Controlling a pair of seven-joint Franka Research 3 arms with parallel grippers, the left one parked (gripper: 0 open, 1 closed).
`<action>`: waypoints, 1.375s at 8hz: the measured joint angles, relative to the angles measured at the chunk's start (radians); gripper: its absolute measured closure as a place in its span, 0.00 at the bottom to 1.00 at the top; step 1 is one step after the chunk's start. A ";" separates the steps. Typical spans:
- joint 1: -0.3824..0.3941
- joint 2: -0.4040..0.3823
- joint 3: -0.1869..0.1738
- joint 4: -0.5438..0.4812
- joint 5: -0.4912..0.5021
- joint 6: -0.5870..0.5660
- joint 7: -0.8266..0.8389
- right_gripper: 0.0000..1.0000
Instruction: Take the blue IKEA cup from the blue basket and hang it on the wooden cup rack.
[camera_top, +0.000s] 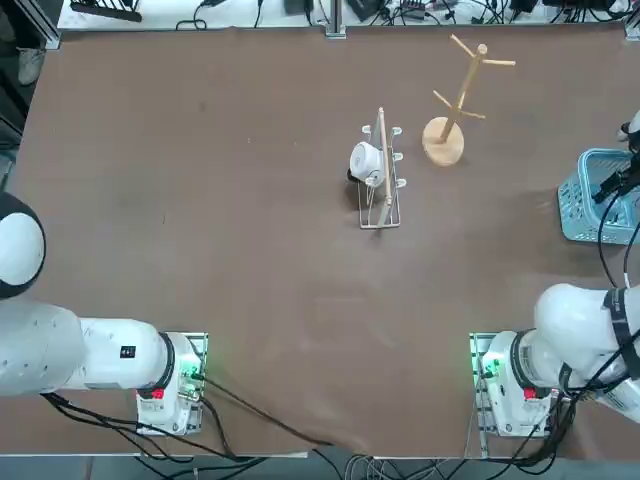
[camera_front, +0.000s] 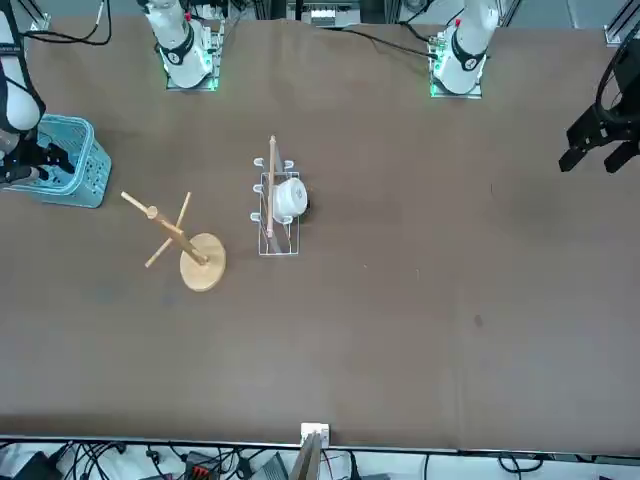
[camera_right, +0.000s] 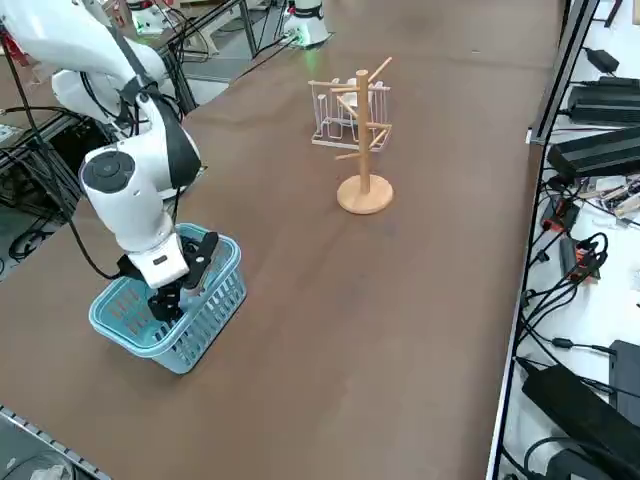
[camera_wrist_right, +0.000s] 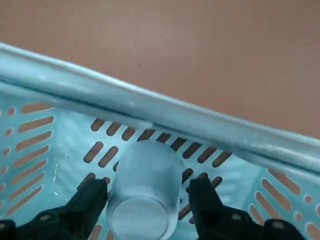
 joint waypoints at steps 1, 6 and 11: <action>-0.001 0.000 0.000 -0.002 0.000 0.000 0.000 0.00; -0.009 0.000 0.000 -0.012 0.000 0.000 -0.017 0.00; -0.027 -0.002 0.000 -0.024 0.000 -0.002 -0.031 0.00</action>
